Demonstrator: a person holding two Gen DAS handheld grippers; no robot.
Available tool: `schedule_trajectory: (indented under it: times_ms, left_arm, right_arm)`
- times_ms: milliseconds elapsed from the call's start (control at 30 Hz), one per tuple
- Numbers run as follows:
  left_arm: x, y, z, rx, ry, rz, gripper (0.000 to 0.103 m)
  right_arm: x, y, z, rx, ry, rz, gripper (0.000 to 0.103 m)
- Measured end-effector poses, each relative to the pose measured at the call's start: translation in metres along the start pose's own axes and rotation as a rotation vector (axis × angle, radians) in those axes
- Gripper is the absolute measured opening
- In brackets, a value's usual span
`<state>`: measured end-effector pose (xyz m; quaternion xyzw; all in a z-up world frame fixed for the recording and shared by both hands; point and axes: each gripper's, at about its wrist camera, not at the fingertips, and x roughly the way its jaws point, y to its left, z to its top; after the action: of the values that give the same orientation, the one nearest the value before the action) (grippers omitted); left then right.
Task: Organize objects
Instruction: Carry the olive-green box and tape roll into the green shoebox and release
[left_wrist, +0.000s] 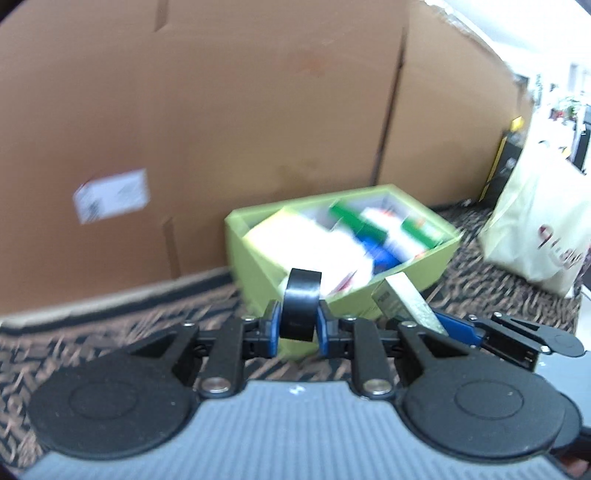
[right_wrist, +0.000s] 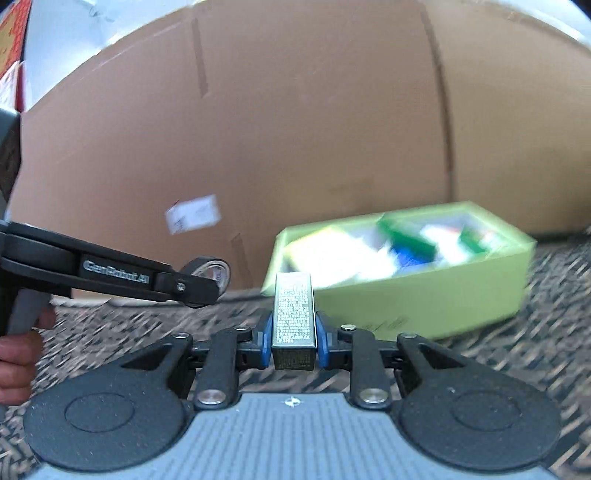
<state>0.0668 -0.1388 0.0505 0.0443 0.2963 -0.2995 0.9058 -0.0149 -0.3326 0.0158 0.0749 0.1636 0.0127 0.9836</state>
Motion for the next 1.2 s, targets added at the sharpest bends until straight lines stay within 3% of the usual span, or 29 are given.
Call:
schedule_trajectory:
  times_ms: [100, 333, 467, 600, 800, 833, 867, 933, 967, 1000, 1033, 1133, 1200]
  left_arm:
    - [0.024, -0.016, 0.027, -0.025, 0.000, -0.054, 0.020]
    - [0.105, -0.042, 0.072, -0.032, 0.011, -0.029, 0.019]
    - [0.140, -0.055, 0.077, 0.024, 0.043, -0.001, 0.020]
    - [0.167, -0.056, 0.078, 0.015, 0.073, 0.016, 0.018]
    - [0.184, -0.041, 0.082, -0.009, 0.060, 0.045, 0.018]
    - [0.184, -0.038, 0.082, -0.017, 0.056, 0.041, 0.022]
    - [0.183, -0.035, 0.080, -0.026, 0.049, 0.025, 0.035]
    - [0.175, -0.029, 0.076, -0.051, 0.012, 0.032, 0.074]
    - [0.169, -0.025, 0.073, -0.069, -0.019, 0.026, 0.101]
    - [0.161, -0.022, 0.068, -0.090, -0.057, 0.030, 0.103]
    - [0.153, -0.020, 0.063, -0.106, -0.084, 0.027, 0.103]
    - [0.132, -0.015, 0.048, -0.120, -0.091, -0.003, 0.103]
    - [0.116, -0.013, 0.033, -0.139, -0.104, 0.004, 0.103]
  right_arm:
    - [0.003, -0.018, 0.016, -0.013, -0.054, -0.091, 0.026]
    - [0.034, -0.063, 0.041, 0.001, -0.114, -0.239, 0.026]
    - [0.056, -0.076, 0.044, 0.000, -0.037, -0.215, 0.026]
    - [0.075, -0.073, 0.041, -0.054, 0.031, -0.195, 0.026]
    - [0.104, -0.084, 0.042, -0.027, 0.042, -0.204, 0.026]
    - [0.107, -0.086, 0.042, -0.021, 0.040, -0.204, 0.026]
    - [0.107, -0.085, 0.040, -0.019, 0.040, -0.202, 0.026]
    - [0.101, -0.082, 0.038, -0.032, 0.038, -0.195, 0.030]
    - [0.097, -0.080, 0.037, -0.049, 0.036, -0.193, 0.046]
    - [0.093, -0.077, 0.036, -0.063, 0.024, -0.195, 0.069]
    - [0.087, -0.075, 0.034, -0.074, -0.003, -0.207, 0.076]
    - [0.059, -0.065, 0.024, -0.123, -0.109, -0.252, 0.083]
    - [0.042, -0.059, 0.016, -0.128, -0.132, -0.248, 0.091]
